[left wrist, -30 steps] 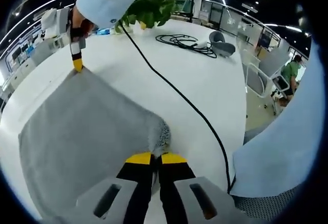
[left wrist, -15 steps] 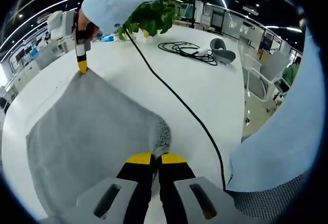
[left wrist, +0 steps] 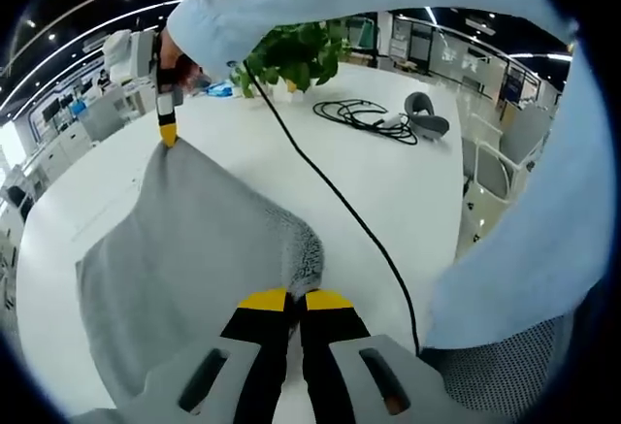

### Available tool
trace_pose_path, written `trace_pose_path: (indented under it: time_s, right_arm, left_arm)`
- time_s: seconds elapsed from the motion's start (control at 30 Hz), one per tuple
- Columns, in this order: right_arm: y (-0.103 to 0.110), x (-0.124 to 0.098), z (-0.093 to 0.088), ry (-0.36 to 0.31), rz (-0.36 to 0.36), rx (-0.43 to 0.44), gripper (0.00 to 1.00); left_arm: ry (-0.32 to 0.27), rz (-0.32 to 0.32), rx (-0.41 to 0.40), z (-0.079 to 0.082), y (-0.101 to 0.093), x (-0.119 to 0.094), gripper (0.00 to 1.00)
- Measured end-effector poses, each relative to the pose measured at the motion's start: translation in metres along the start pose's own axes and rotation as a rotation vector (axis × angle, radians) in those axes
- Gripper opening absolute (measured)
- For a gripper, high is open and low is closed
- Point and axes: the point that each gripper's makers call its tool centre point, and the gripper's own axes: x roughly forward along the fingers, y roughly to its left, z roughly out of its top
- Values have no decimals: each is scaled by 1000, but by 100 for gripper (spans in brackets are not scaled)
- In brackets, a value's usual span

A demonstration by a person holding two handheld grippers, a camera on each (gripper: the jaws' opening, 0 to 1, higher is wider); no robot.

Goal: Fold the towel on the table until its edges align and the towel forms a compact rectangular stack.

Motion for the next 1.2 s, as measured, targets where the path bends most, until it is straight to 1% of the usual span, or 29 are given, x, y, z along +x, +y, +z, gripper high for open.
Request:
trace_pose_path:
  time_s: [0.1, 0.2, 0.37, 0.5, 0.63, 0.8, 1.03, 1.2]
  right_arm:
    - [2, -4, 6, 1, -5, -7, 2]
    - [4, -7, 11, 3, -7, -11, 2]
    - [8, -13, 24, 5, -12, -23, 2]
    - [11, -18, 36, 6, -24, -33, 2]
    - [12, -24, 46, 10, -33, -39, 2]
    - [13, -29, 58, 14, -45, -35, 2]
    - [16, -32, 77, 19, -52, -39, 3]
    - [23, -33, 93, 18, -55, -48, 3]
  left_arm:
    - [-13, 13, -4, 2, 3, -6, 3]
    - [-20, 22, -9, 1, 6, -11, 3]
    - [-40, 44, -24, 0, 11, -24, 3]
    - [-82, 63, -73, 2, 24, -33, 3]
    - [-104, 86, -96, 1, 34, -45, 3]
    - [-133, 102, -116, 2, 43, -55, 3]
    - [-148, 124, -129, -4, 53, -67, 3]
    - [-154, 144, -136, -8, 64, -80, 3]
